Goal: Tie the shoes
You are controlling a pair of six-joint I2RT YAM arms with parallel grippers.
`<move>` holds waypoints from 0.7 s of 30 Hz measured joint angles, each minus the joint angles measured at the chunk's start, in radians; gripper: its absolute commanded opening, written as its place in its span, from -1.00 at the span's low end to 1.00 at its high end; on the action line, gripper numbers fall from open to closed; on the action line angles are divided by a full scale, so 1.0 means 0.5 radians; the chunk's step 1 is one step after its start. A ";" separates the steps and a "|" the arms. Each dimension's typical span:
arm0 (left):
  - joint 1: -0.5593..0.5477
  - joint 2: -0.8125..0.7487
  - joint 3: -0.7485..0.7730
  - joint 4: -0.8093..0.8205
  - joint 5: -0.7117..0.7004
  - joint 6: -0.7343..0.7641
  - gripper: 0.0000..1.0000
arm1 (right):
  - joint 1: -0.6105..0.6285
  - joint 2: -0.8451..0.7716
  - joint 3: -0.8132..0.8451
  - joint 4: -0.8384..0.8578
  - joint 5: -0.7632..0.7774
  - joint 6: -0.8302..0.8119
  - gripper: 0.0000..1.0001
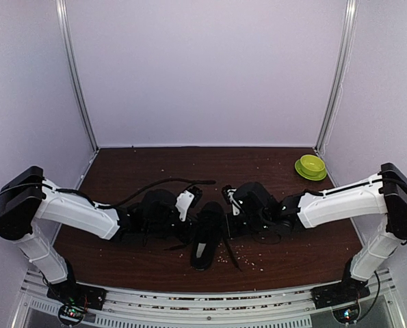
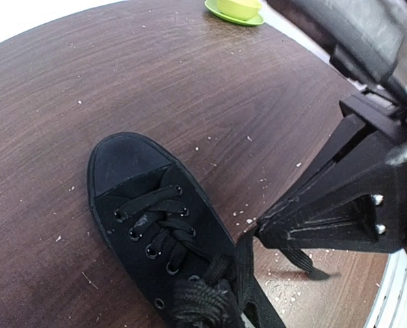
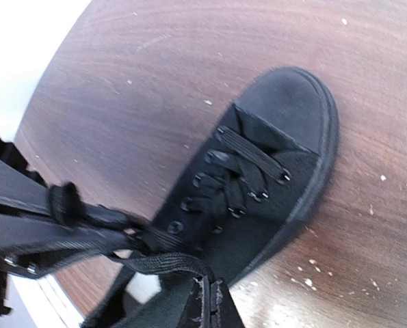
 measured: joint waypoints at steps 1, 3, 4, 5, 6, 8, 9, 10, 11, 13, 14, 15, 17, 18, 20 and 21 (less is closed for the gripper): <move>0.000 0.000 0.000 0.001 0.001 0.001 -1.00 | 0.000 0.000 0.009 0.003 -0.004 0.000 -1.00; 0.000 0.000 0.000 0.001 0.003 0.001 -1.00 | 0.000 -0.002 0.018 0.021 -0.021 0.002 -1.00; 0.000 0.001 0.000 0.002 0.005 0.001 -1.00 | 0.000 -0.001 0.018 0.030 -0.031 0.002 -1.00; 0.000 0.002 0.000 0.003 0.007 0.001 -1.00 | 0.000 -0.002 0.018 0.037 -0.047 0.002 -1.00; 0.000 0.005 0.000 0.005 0.009 0.001 -1.00 | 0.000 -0.002 0.018 0.046 -0.060 0.003 -1.00; 0.000 0.012 0.000 0.013 0.020 0.001 -1.00 | 0.001 -0.002 0.018 0.078 -0.091 0.003 -1.00; 0.000 0.014 0.000 0.015 0.023 0.001 -1.00 | 0.002 -0.001 0.018 0.092 -0.105 0.003 -1.00; 0.000 0.015 0.000 0.016 0.026 0.001 -1.00 | 0.002 -0.001 0.018 0.111 -0.122 0.002 -1.00; 0.000 0.015 0.000 0.016 0.030 0.001 -1.00 | 0.002 -0.001 0.018 0.130 -0.140 0.002 -1.00; 0.000 0.015 0.000 0.016 0.035 0.002 -1.00 | 0.016 -0.001 0.018 0.164 -0.174 0.002 -1.00; 0.000 0.015 0.000 0.015 0.036 0.001 -1.00 | 0.021 -0.001 0.018 0.175 -0.188 0.001 -1.00; 0.000 0.015 0.000 0.015 0.037 0.001 -1.00 | 0.024 -0.001 0.018 0.186 -0.198 0.002 -1.00; 0.000 0.015 0.000 0.015 0.037 0.001 -1.00 | 0.032 0.005 0.018 0.204 -0.214 0.004 -1.00; 0.000 0.015 0.000 0.015 0.037 0.001 -1.00 | 0.034 0.012 0.018 0.214 -0.224 0.008 -1.00; 0.000 0.015 0.000 0.016 0.037 0.000 -1.00 | 0.039 0.038 0.018 0.237 -0.232 0.018 -1.00; 0.000 0.015 0.000 0.015 0.037 0.000 -1.00 | 0.041 0.056 0.018 0.242 -0.233 0.024 -1.00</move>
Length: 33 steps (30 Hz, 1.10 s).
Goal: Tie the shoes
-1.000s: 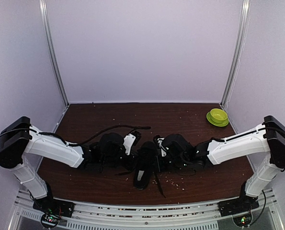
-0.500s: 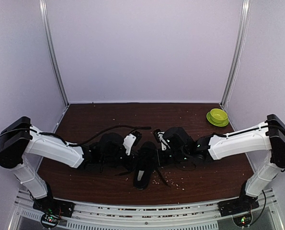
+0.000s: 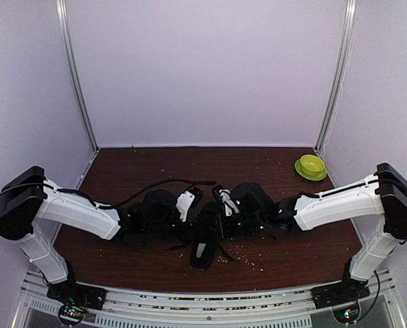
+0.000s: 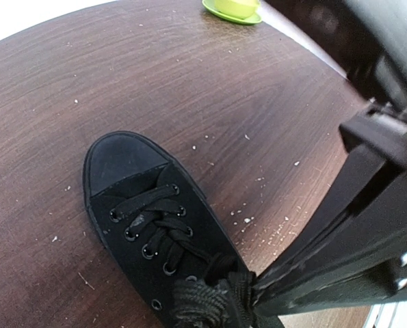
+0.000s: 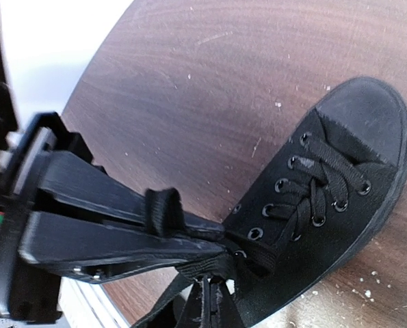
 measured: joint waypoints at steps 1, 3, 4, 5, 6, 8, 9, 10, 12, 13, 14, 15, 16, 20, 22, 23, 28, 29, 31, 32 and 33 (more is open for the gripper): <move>0.000 0.000 0.000 0.000 0.000 0.000 -1.00 | 0.002 0.014 -0.001 0.001 0.000 0.007 -1.00; 0.000 0.000 -0.001 0.001 0.001 -0.001 -1.00 | 0.002 0.042 -0.001 0.001 0.001 0.027 -1.00; 0.000 -0.001 -0.002 0.002 0.003 -0.001 -1.00 | 0.002 0.053 -0.001 0.000 0.002 0.036 -1.00; 0.000 -0.002 -0.004 0.003 0.007 -0.001 -1.00 | 0.002 0.065 -0.001 0.000 0.002 0.042 -1.00; 0.000 -0.002 -0.008 0.007 0.013 -0.001 -1.00 | 0.002 0.073 -0.001 -0.001 0.005 0.046 -1.00; 0.000 -0.005 -0.020 0.020 0.031 -0.001 -1.00 | 0.002 0.085 -0.001 -0.002 0.013 0.054 -1.00; 0.000 -0.008 -0.028 0.021 0.042 -0.001 -1.00 | 0.002 0.086 -0.001 -0.002 0.020 0.056 -1.00; -0.001 -0.014 -0.041 0.027 0.053 -0.001 -1.00 | 0.002 0.087 -0.001 -0.003 0.031 0.062 -1.00; -0.008 -0.027 -0.072 0.032 0.072 -0.001 -1.00 | 0.002 0.087 -0.001 -0.005 0.049 0.076 -1.00; -0.010 -0.037 -0.091 0.031 0.082 0.000 -1.00 | 0.002 0.087 -0.001 -0.008 0.056 0.082 -1.00; -0.014 -0.050 -0.108 0.031 0.086 0.000 -1.00 | 0.002 0.087 -0.001 -0.012 0.063 0.085 -1.00; -0.022 -0.069 -0.130 0.031 0.093 0.000 -0.99 | 0.002 0.087 -0.001 -0.015 0.068 0.089 -1.00; -0.029 -0.083 -0.144 0.031 0.098 -0.001 -0.97 | 0.002 0.087 -0.001 -0.017 0.073 0.091 -1.00; -0.051 -0.132 -0.170 0.031 0.110 -0.001 -0.87 | 0.002 0.095 -0.001 -0.017 0.087 0.100 -1.00; -0.058 -0.144 -0.175 0.031 0.116 0.000 -0.82 | 0.002 0.102 -0.001 -0.018 0.091 0.104 -1.00; -0.062 -0.148 -0.178 0.031 0.121 0.001 -0.79 | 0.002 0.105 0.000 -0.017 0.092 0.105 -1.00; -0.096 -0.148 -0.185 0.026 0.157 0.014 -0.64 | 0.002 0.111 0.001 -0.027 0.093 0.105 -1.00; -0.105 -0.149 -0.185 0.021 0.165 0.020 -0.58 | 0.002 0.111 0.001 -0.029 0.093 0.105 -1.00; -0.123 -0.150 -0.196 0.008 0.180 0.031 -0.47 | 0.002 0.111 0.001 -0.031 0.093 0.106 -1.00; -0.130 -0.153 -0.201 0.000 0.183 0.037 -0.42 | 0.002 0.111 0.001 -0.031 0.093 0.105 -1.00; -0.140 -0.159 -0.211 -0.021 0.191 0.044 -0.38 | 0.002 0.111 0.001 -0.031 0.093 0.105 -1.00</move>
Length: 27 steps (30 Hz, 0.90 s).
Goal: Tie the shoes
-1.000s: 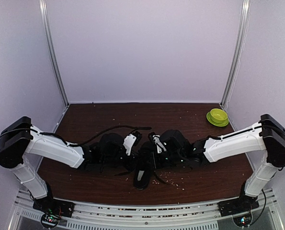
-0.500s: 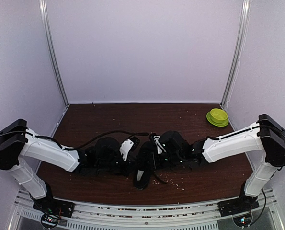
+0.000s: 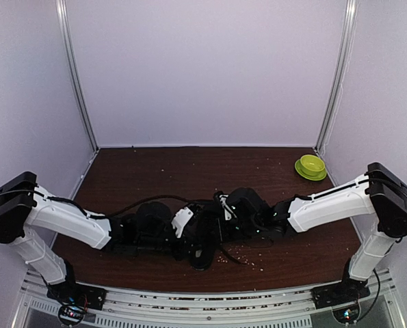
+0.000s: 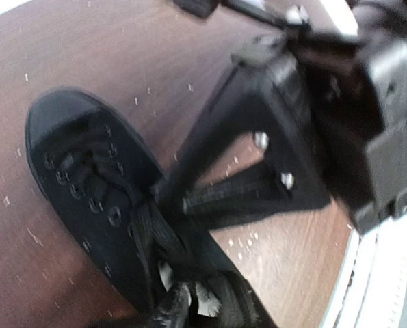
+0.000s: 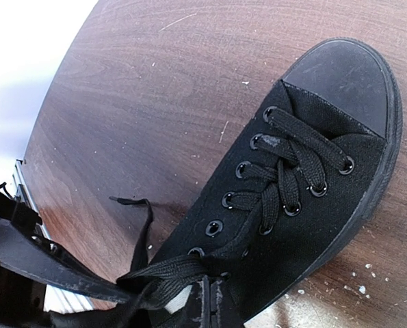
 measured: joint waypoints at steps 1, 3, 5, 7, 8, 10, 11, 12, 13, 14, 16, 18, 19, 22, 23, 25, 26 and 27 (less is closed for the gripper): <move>-0.007 -0.007 -0.007 -0.019 0.002 0.007 -0.34 | 0.000 0.000 0.000 0.001 -0.001 0.001 -1.00; -0.021 -0.036 -0.033 -0.052 0.006 0.014 -0.24 | 0.000 0.000 0.000 0.002 -0.001 0.000 -1.00; -0.033 -0.090 -0.074 -0.076 0.005 0.015 -0.14 | 0.000 0.000 0.000 0.002 -0.002 0.000 -1.00; -0.040 -0.185 -0.131 -0.124 -0.001 0.015 -0.08 | 0.000 0.000 0.000 0.005 -0.002 -0.001 -1.00; -0.043 -0.244 -0.160 -0.150 -0.009 0.015 -0.06 | 0.000 0.000 0.000 0.005 -0.002 -0.001 -1.00; -0.046 -0.363 -0.204 -0.211 -0.031 0.014 -0.02 | 0.000 0.000 0.000 0.012 -0.003 -0.001 -1.00; -0.047 -0.432 -0.220 -0.247 -0.051 0.014 0.00 | 0.000 0.000 0.000 0.015 -0.003 -0.001 -1.00; -0.047 -0.492 -0.230 -0.280 -0.072 0.014 0.02 | 0.000 0.001 0.000 0.017 -0.004 -0.002 -1.00; -0.047 -0.558 -0.241 -0.305 -0.101 0.013 0.04 | 0.000 0.001 0.000 0.017 -0.005 -0.002 -1.00; -0.047 -0.659 -0.247 -0.356 -0.154 0.004 0.05 | 0.000 0.001 0.000 0.017 -0.005 -0.002 -1.00; -0.041 -0.732 -0.247 -0.389 -0.198 -0.006 0.05 | 0.000 0.001 0.000 0.017 -0.008 -0.003 -1.00; -0.006 -0.819 -0.245 -0.444 -0.253 -0.040 0.11 | 0.000 0.001 0.000 0.016 -0.017 -0.005 -1.00; 0.029 -0.842 -0.237 -0.472 -0.272 -0.061 0.15 | 0.000 0.001 0.000 0.017 -0.018 -0.007 -1.00; 0.198 -0.830 -0.175 -0.566 -0.261 -0.115 0.21 | 0.000 0.001 0.000 0.016 -0.020 -0.008 -1.00; 0.253 -0.798 -0.127 -0.605 -0.238 -0.130 0.23 | 0.000 0.001 0.000 0.016 -0.021 -0.008 -1.00; 0.314 -0.712 -0.022 -0.656 -0.195 -0.137 0.26 | 0.000 0.001 -0.001 0.016 -0.023 -0.008 -1.00; 0.323 -0.661 0.029 -0.665 -0.168 -0.137 0.28 | 0.000 0.001 -0.001 0.016 -0.024 -0.008 -1.00; 0.326 -0.610 0.081 -0.670 -0.138 -0.137 0.29 | 0.000 0.001 -0.002 0.016 -0.024 -0.008 -1.00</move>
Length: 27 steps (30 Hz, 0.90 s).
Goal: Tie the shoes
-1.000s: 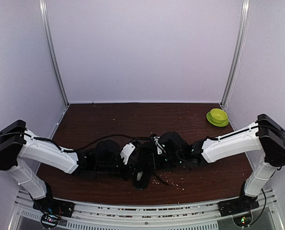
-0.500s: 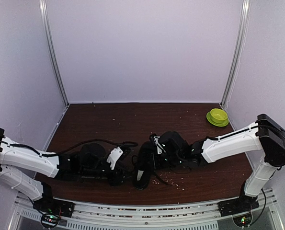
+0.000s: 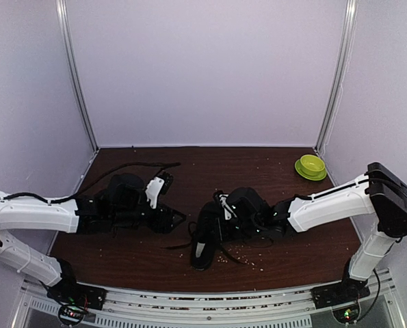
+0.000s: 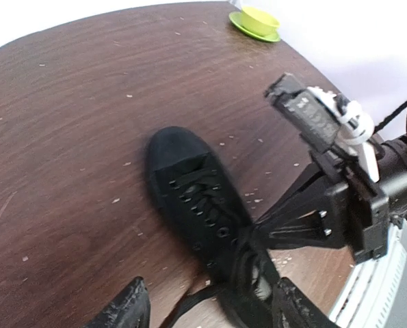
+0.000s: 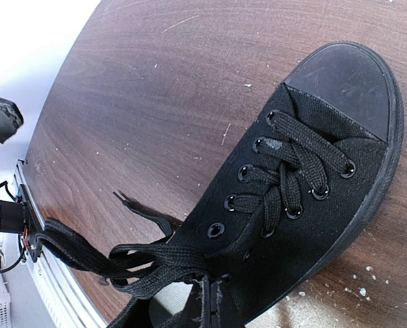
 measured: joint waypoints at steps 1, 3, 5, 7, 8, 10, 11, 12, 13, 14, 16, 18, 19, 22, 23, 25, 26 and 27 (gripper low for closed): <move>-0.001 0.061 0.056 0.001 0.040 0.001 0.29 | 0.000 0.000 -0.001 0.001 0.000 0.000 -1.00; -0.001 0.157 0.120 0.005 0.110 0.001 0.29 | 0.000 0.000 -0.003 0.001 0.000 0.000 -1.00; -0.001 0.237 0.157 0.005 0.169 0.001 0.28 | 0.000 0.000 -0.004 0.002 0.000 0.000 -1.00; -0.001 0.311 0.191 0.001 0.217 0.001 0.22 | 0.000 0.000 -0.005 0.002 0.000 0.000 -1.00; -0.001 0.348 0.210 -0.001 0.241 0.001 0.17 | 0.000 0.000 -0.005 0.003 0.000 0.000 -1.00; -0.001 0.392 0.228 0.000 0.278 0.001 0.01 | 0.000 0.000 -0.005 0.004 0.000 0.000 -1.00; -0.001 0.405 0.231 0.001 0.294 -0.002 -0.13 | 0.000 0.000 -0.005 0.004 0.000 0.000 -1.00; -0.001 0.415 0.233 0.001 0.315 -0.002 -0.32 | 0.000 0.000 -0.005 0.004 0.000 -0.001 -1.00; -0.001 0.426 0.235 0.002 0.335 -0.003 -0.51 | 0.000 0.000 -0.005 0.004 0.000 -0.002 -1.00; -0.001 0.432 0.236 0.003 0.352 -0.015 -0.66 | 0.000 0.000 -0.005 0.003 0.000 -0.002 -1.00; -0.001 0.443 0.237 0.009 0.385 -0.014 -0.90 | 0.000 0.000 -0.005 0.004 0.000 -0.002 -1.00; -0.001 0.449 0.240 0.015 0.407 -0.019 -1.00 | 0.000 0.000 -0.005 0.004 0.000 -0.003 -1.00; -0.001 0.451 0.241 0.014 0.414 -0.027 -1.00 | 0.000 0.000 -0.005 0.004 0.000 -0.005 -1.00; -0.001 0.452 0.251 0.013 0.418 -0.021 -1.00 | 0.000 0.000 -0.005 0.005 0.000 -0.008 -1.00; -0.001 0.453 0.256 0.012 0.417 -0.021 -1.00 | 0.000 0.000 -0.005 0.005 0.000 -0.008 -1.00; -0.001 0.453 0.277 0.009 0.417 -0.021 -1.00 | 0.000 0.000 -0.005 0.005 0.000 -0.008 -1.00; -0.001 0.455 0.291 0.010 0.417 -0.021 -1.00 | 0.000 0.000 -0.005 0.004 0.000 -0.008 -1.00; -0.001 0.455 0.305 0.016 0.417 -0.021 -1.00 | 0.000 0.000 -0.005 0.004 0.000 -0.008 -1.00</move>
